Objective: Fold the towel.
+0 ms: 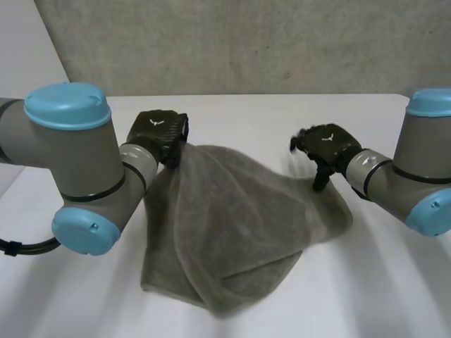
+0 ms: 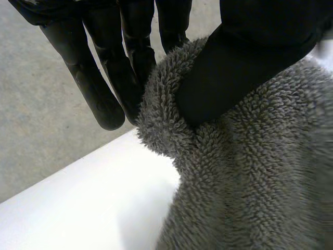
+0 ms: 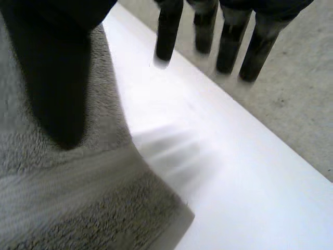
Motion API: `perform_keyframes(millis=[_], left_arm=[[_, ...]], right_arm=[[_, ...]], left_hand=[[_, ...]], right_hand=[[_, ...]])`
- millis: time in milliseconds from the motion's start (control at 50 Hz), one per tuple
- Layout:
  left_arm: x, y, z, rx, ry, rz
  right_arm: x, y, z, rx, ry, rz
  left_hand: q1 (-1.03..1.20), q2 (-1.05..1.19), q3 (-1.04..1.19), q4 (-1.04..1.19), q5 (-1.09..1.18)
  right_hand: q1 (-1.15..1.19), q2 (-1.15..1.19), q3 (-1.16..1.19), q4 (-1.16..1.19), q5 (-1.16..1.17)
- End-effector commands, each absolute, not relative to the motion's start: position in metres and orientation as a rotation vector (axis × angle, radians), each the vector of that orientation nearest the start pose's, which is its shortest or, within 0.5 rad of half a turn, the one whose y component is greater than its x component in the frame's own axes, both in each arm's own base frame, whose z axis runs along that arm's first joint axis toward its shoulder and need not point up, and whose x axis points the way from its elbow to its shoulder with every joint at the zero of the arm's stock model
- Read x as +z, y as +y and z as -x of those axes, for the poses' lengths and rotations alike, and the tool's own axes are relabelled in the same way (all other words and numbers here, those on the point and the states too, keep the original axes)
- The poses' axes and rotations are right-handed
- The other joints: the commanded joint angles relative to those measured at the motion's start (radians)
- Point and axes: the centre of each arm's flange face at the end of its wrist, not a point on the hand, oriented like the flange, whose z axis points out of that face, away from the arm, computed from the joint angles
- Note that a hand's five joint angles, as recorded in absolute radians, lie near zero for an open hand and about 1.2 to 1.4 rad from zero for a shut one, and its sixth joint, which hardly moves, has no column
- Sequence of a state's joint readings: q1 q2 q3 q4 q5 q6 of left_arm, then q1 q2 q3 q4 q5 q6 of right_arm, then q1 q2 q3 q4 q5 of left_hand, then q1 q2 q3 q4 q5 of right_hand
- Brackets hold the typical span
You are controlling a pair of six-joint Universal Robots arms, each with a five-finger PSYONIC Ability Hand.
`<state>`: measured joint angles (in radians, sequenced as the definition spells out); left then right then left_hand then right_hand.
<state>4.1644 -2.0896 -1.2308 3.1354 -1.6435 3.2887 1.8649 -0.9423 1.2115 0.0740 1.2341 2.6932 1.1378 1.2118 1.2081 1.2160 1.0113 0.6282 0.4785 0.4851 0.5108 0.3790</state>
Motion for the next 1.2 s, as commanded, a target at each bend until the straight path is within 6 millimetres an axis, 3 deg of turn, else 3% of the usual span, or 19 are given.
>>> perform_keyframes(millis=[20,120,300,380,500,620,660,720,780,820,840,880,920,940,980,1020,1100,1160,1200], left_arm=[[0.196,-0.240,0.310,-1.873,2.596,-0.927],[0.190,-0.223,0.300,-1.813,2.629,-0.934],[0.223,-0.195,0.283,-1.910,2.592,-0.915],[0.238,-0.180,0.277,-1.971,2.564,-0.921],[0.240,-0.168,0.272,-1.977,2.558,-0.941],[0.235,-0.166,0.273,-1.962,2.561,-0.959],[0.236,-0.167,0.274,-1.969,2.558,-0.959],[0.239,-0.174,0.277,-2.013,2.530,-0.941],[0.245,-0.189,0.284,-2.095,2.477,-0.914],[0.260,-0.210,0.294,-2.215,2.380,-0.883],[0.260,-0.210,0.294,-2.215,2.380,-0.883],[0.272,-0.223,0.298,-2.283,2.311,-0.861],[0.304,-0.247,0.310,-2.444,2.143,-0.814],[0.304,-0.247,0.310,-2.445,2.142,-0.814],[0.340,-0.262,0.319,-2.610,1.984,-0.746],[0.354,-0.268,0.322,-2.682,1.916,-0.707],[0.369,-0.272,0.326,-2.760,1.832,-0.663],[0.361,-0.267,0.329,-2.747,1.863,-0.687],[0.333,-0.262,0.328,-2.646,1.968,-0.740]], right_arm=[[0.192,-0.332,-0.270,-1.683,2.141,1.009],[0.185,-0.328,-0.270,-1.583,2.181,0.968],[0.179,-0.316,-0.304,-1.421,2.084,0.908],[0.163,-0.310,-0.315,-1.304,2.056,0.916],[0.148,-0.302,-0.328,-1.234,2.051,0.956],[0.132,-0.310,-0.335,-1.206,2.062,0.963],[0.130,-0.314,-0.338,-1.188,2.056,0.970],[0.133,-0.316,-0.339,-1.190,2.049,0.975],[0.153,-0.327,-0.343,-1.293,2.003,0.995],[0.196,-0.338,-0.347,-1.475,1.897,1.026],[0.196,-0.338,-0.347,-1.476,1.896,1.026],[0.224,-0.342,-0.347,-1.603,1.823,1.043],[0.282,-0.349,-0.342,-1.917,1.635,1.027],[0.283,-0.349,-0.342,-1.918,1.634,1.027],[0.335,-0.343,-0.335,-2.190,1.411,0.975],[0.353,-0.337,-0.331,-2.294,1.309,0.953],[0.367,-0.323,-0.324,-2.409,1.183,0.945],[0.352,-0.313,-0.320,-2.381,1.243,0.987],[0.323,-0.306,-0.319,-2.280,1.388,1.077]], left_hand=[[0.258,0.184,0.188,0.180,0.210],[0.258,0.184,0.188,0.180,0.210],[0.258,0.184,0.188,0.180,0.210],[0.258,0.184,0.188,0.180,0.210],[0.258,0.184,0.188,0.180,0.210],[0.258,0.184,0.188,0.180,0.210],[0.258,0.184,0.188,0.180,0.210],[0.258,0.184,0.188,0.180,0.210],[0.258,0.184,0.188,0.180,0.210],[0.258,0.184,0.188,0.180,0.210],[0.258,0.184,0.188,0.180,0.210],[0.258,0.184,0.188,0.180,0.210],[0.258,0.184,0.188,0.180,0.210],[0.258,0.184,0.188,0.180,0.210],[0.258,0.184,0.188,0.180,0.210],[0.258,0.184,0.188,0.180,0.210],[0.258,0.184,0.188,0.180,0.210],[0.258,0.184,0.188,0.180,0.210],[0.258,0.184,0.188,0.180,0.210]], right_hand=[[-0.454,-0.304,-0.311,-0.336,-0.379],[-0.454,-0.304,-0.311,-0.336,-0.379],[-0.454,-0.304,-0.311,-0.336,-0.379],[-0.452,-0.303,-0.309,-0.335,-0.378],[-0.317,-0.167,-0.174,-0.200,-0.242],[0.106,0.255,0.249,0.223,0.180],[0.506,0.655,0.649,0.623,0.580],[0.743,0.892,0.886,0.860,0.817],[0.768,0.918,0.911,0.885,0.843],[0.768,0.918,0.911,0.885,0.843],[0.768,0.918,0.911,0.885,0.843],[0.768,0.918,0.911,0.885,0.843],[0.768,0.918,0.911,0.885,0.843],[0.768,0.918,0.911,0.885,0.843],[0.768,0.918,0.911,0.885,0.843],[0.768,0.918,0.911,0.885,0.843],[0.768,0.918,0.911,0.885,0.843],[0.768,0.918,0.911,0.885,0.843],[0.768,0.918,0.911,0.885,0.843]])
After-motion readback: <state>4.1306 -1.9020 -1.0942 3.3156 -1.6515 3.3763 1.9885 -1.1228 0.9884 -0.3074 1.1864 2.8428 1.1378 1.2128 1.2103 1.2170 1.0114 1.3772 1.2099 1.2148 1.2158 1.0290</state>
